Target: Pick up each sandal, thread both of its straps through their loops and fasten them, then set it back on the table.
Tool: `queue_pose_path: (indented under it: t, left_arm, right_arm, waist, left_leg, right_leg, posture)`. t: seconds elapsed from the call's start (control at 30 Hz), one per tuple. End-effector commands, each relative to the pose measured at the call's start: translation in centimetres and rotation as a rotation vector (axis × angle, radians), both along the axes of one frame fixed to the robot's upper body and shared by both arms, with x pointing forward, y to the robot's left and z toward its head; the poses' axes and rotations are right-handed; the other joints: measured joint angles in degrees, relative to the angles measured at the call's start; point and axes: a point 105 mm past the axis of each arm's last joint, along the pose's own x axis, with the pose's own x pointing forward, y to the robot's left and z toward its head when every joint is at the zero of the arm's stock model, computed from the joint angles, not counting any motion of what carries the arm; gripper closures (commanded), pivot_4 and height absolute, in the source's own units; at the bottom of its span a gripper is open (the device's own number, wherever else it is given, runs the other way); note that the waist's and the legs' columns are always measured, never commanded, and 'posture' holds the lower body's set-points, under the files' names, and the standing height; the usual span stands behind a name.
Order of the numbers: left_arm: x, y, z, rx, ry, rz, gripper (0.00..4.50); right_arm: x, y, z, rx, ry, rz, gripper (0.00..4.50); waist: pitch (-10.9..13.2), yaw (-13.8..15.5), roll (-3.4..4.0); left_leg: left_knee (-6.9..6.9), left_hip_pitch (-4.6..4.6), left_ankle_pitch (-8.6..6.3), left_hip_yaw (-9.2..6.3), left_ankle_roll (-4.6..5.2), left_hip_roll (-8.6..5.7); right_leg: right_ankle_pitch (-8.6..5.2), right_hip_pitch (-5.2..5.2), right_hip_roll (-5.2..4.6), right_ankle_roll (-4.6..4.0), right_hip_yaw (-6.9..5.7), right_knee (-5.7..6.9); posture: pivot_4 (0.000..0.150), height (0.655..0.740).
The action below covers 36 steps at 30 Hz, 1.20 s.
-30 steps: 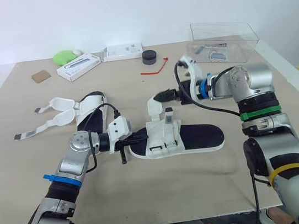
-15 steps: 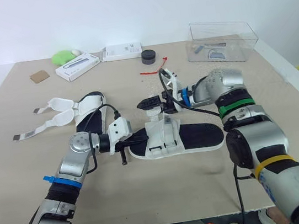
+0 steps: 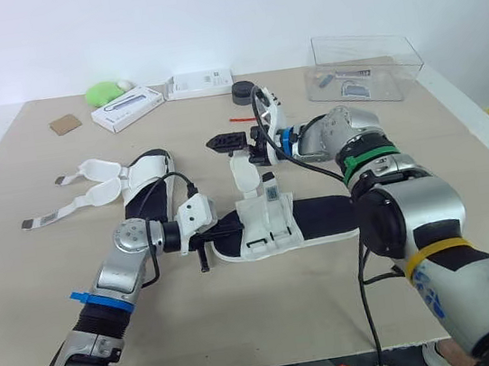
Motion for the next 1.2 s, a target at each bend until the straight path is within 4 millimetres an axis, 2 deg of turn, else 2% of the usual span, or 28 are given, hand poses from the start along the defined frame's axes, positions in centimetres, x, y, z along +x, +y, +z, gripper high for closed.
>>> queue_pose_path:
  t: [0.03, 0.2, 0.3, 0.57, 0.6, 0.73, 0.87, 1.0, 1.13, 1.17, 1.2]
  left_arm:
    - [-0.3, -0.3, -0.1, -0.003, 0.000, -0.010, 4.50]
    - [-0.3, -0.4, -0.1, -0.007, 0.001, -0.016, 4.50]
    - [-0.2, -0.5, 0.0, -0.009, 0.001, -0.015, 4.50]
    - [-0.1, -0.6, 0.1, -0.024, 0.006, -0.007, 4.50]
    - [-0.1, -0.6, 0.1, -0.025, 0.007, -0.006, 4.50]
    - [-0.1, -0.7, 0.1, -0.032, 0.010, -0.004, 4.50]
    - [0.0, -0.7, 0.1, -0.035, 0.010, -0.003, 4.50]
    - [0.0, -0.7, 0.1, -0.036, 0.011, -0.003, 4.50]
    - [0.0, -0.6, 0.2, -0.043, 0.012, 0.001, 4.50]
    - [0.0, -0.6, 0.3, -0.044, 0.013, 0.001, 4.50]
    - [0.0, -0.5, 0.3, -0.045, 0.014, 0.002, 4.50]
  right_arm:
    - [0.4, 0.0, 3.7, 0.062, -0.104, -0.013, 0.06]
    - [0.3, -0.1, 5.0, 0.076, -0.134, -0.001, 0.06]
    - [0.4, -0.2, 4.4, 0.041, -0.144, 0.002, 0.06]
    - [-0.7, 0.1, 2.1, -0.070, -0.150, 0.120, 3.63]
    - [-0.8, 0.1, 1.9, -0.080, -0.152, 0.126, 4.30]
    - [-0.9, -0.2, 2.5, -0.094, -0.194, 0.142, 4.41]
    - [-1.3, -0.5, 3.2, -0.158, -0.357, 0.210, 4.41]
    - [-3.1, -0.2, 4.0, -0.245, -0.702, 0.312, 4.41]
    - [-5.7, 0.0, 5.4, -0.158, -0.951, 0.303, 4.41]
    - [-7.3, 0.0, 5.6, -0.197, -1.181, 0.307, 4.41]
    - [-8.8, -0.1, 4.9, -0.243, -1.315, 0.344, 4.41]
  waist:
    - [0.00, 0.00, 0.00]
    - [0.00, 0.00, 0.01]
    - [0.00, 0.01, 0.01]
    - [0.01, 0.06, 0.01]
    - [0.00, 0.06, 0.01]
    - [0.01, 0.07, 0.02]
    - [0.01, 0.14, 0.03]
    - [0.01, 0.18, 0.06]
    - [0.02, 0.24, 0.09]
    - [0.03, 0.24, 0.12]
    - [0.03, 0.21, 0.12]
  left_leg:
    - [0.00, -0.01, 0.00, -0.02, -0.02, 0.00]
    - [0.00, -0.02, 0.00, -0.08, -0.07, 0.00]
    - [0.00, -0.03, 0.00, -0.12, -0.09, 0.00]
    - [0.00, -0.07, 0.00, -0.17, -0.10, -0.02]
    - [0.00, -0.09, 0.00, -0.19, -0.10, -0.03]
    - [0.00, -0.10, 0.00, -0.22, -0.12, -0.03]
    - [0.00, -0.13, 0.01, -0.31, -0.13, -0.06]
    - [0.00, -0.16, 0.01, -0.45, -0.13, -0.09]
    - [0.00, -0.21, 0.03, -0.60, -0.16, -0.09]
    - [0.00, -0.25, 0.03, -0.68, -0.17, -0.09]
    - [0.00, -0.35, 0.04, -0.90, -0.19, -0.17]
  right_leg:
    - [0.00, 0.00, -0.01, -0.01, -0.01, 0.00]
    - [-0.02, 0.00, -0.05, -0.05, -0.04, 0.00]
    - [-0.04, 0.01, -0.07, -0.08, -0.03, 0.00]
    - [-0.04, 0.02, -0.11, -0.09, -0.12, -0.01]
    - [-0.04, 0.01, -0.12, -0.09, -0.16, -0.01]
    - [-0.04, 0.01, -0.14, -0.09, -0.26, -0.01]
    - [-0.04, 0.02, -0.18, -0.09, -0.36, -0.03]
    - [-0.04, 0.07, -0.19, -0.08, -0.48, -0.08]
    - [-0.04, 0.08, -0.18, -0.08, -0.58, -0.01]
    - [-0.04, 0.09, -0.18, -0.08, -0.62, -0.01]
    - [-0.04, 0.15, -0.23, -0.08, -0.73, -0.01]
  posture:
    - [0.150, 0.7400]
    - [0.150, 0.7400]
    - [0.150, 0.7400]
    - [0.150, 0.7400]
    - [0.150, 0.7400]
    - [0.150, 0.7400]
    - [0.150, 0.7400]
    - [0.150, 0.7400]
    - [0.150, 0.7400]
    - [0.150, 0.7400]
    - [0.150, 0.7400]
